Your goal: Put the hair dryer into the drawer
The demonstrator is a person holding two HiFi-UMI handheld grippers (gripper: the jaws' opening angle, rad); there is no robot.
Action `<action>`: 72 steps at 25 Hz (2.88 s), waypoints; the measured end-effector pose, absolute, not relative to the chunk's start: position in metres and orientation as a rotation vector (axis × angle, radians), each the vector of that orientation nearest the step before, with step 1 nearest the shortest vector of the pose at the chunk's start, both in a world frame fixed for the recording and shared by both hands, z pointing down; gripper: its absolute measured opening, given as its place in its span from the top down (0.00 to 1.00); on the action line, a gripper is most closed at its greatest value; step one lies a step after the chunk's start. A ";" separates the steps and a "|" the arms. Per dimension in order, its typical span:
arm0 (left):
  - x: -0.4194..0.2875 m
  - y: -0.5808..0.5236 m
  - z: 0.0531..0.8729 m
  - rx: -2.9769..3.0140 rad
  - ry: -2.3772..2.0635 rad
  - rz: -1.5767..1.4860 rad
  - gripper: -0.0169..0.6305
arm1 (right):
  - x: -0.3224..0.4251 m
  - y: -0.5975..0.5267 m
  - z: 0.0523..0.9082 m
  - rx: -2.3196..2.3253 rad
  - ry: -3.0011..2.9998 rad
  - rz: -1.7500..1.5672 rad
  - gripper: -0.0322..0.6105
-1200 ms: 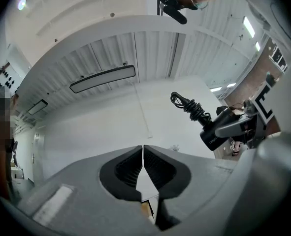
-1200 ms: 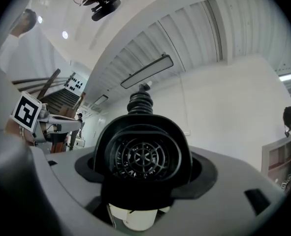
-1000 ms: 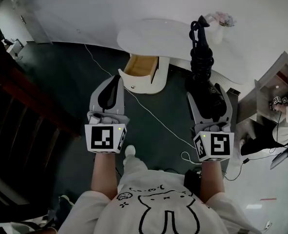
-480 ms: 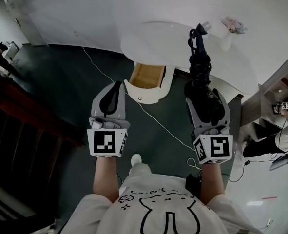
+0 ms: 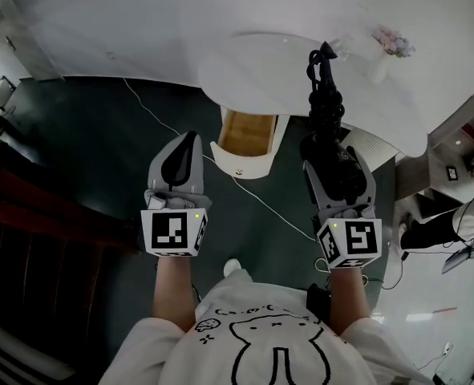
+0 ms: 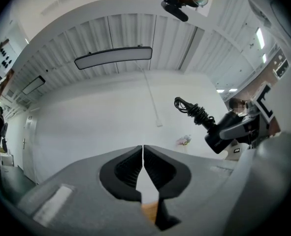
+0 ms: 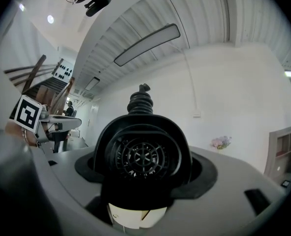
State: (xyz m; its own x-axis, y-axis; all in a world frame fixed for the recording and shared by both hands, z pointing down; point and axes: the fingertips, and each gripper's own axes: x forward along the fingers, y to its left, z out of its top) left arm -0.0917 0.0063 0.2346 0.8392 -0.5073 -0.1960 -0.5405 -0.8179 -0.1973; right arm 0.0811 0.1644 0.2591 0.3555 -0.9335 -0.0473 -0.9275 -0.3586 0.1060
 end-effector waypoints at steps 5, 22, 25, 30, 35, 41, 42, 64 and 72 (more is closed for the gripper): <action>-0.099 -0.027 0.238 -2.794 0.765 0.196 0.94 | 0.071 0.136 0.268 2.549 -1.712 -0.106 0.40; -0.110 -0.086 0.276 -2.832 0.848 0.129 0.94 | 0.065 0.059 0.315 2.407 -1.783 0.034 0.40; -0.109 -0.103 0.277 -2.822 0.894 0.114 0.94 | 0.073 0.040 0.318 2.391 -1.812 0.043 0.40; -0.086 -0.131 0.273 -2.811 0.942 0.109 0.94 | 0.098 0.010 0.321 2.349 -1.852 0.056 0.40; -0.048 -0.157 0.269 -2.800 0.944 0.095 0.94 | 0.134 -0.022 0.324 2.329 -1.872 0.082 0.40; -0.010 -0.183 0.277 -2.797 0.963 0.049 0.94 | 0.172 -0.053 0.341 2.277 -1.901 0.134 0.40; -0.005 -0.186 0.279 -2.797 0.966 0.038 0.94 | 0.175 -0.058 0.346 2.266 -1.908 0.147 0.40; 0.053 -0.231 0.355 -2.893 0.996 -0.212 0.94 | 0.183 -0.123 0.461 1.902 -2.016 0.468 0.40; 0.023 -0.254 0.383 -2.948 0.956 -0.237 0.94 | 0.135 -0.148 0.501 1.786 -1.974 0.523 0.40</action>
